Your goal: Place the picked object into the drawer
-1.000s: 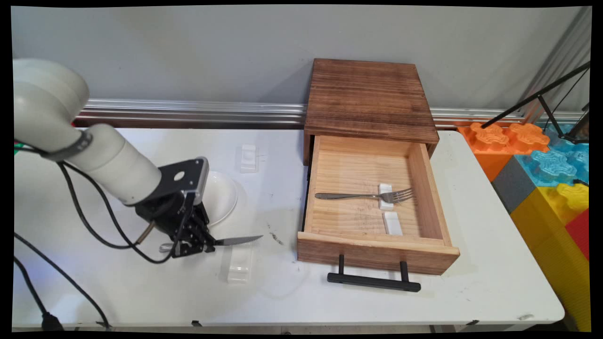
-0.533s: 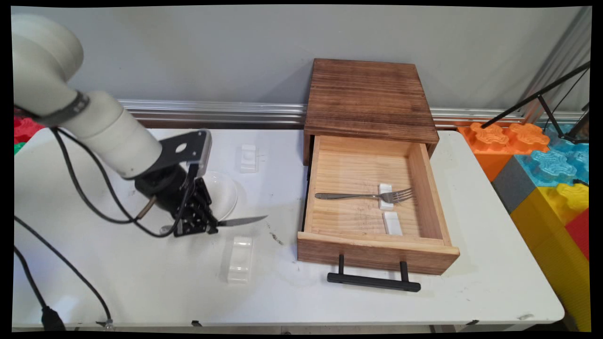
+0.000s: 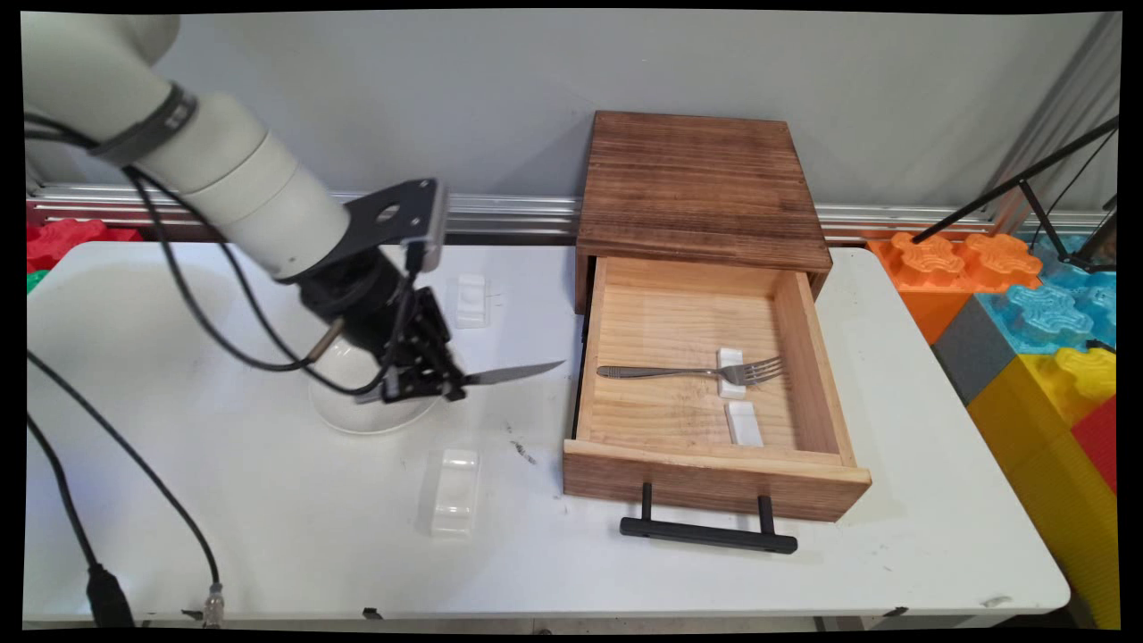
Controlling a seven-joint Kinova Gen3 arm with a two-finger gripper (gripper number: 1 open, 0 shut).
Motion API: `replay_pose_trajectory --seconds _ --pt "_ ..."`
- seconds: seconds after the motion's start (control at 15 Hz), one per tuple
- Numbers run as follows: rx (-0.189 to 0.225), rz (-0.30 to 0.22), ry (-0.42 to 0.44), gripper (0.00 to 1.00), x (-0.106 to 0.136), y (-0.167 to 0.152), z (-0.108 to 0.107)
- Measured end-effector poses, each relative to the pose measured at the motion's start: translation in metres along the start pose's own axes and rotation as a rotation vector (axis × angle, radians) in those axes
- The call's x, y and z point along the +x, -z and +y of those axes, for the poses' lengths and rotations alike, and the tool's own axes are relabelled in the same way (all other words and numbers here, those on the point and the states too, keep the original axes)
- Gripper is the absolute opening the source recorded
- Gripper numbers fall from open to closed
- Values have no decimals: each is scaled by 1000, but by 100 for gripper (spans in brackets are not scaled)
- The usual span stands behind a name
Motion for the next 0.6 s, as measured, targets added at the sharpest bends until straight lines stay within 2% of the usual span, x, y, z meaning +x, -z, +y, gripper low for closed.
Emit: replay_pose_trajectory --seconds 0.33,0.6 --pt "-7 51 -38 0 39 -3 -3" --pt "-16 74 -58 0 65 -15 -6"
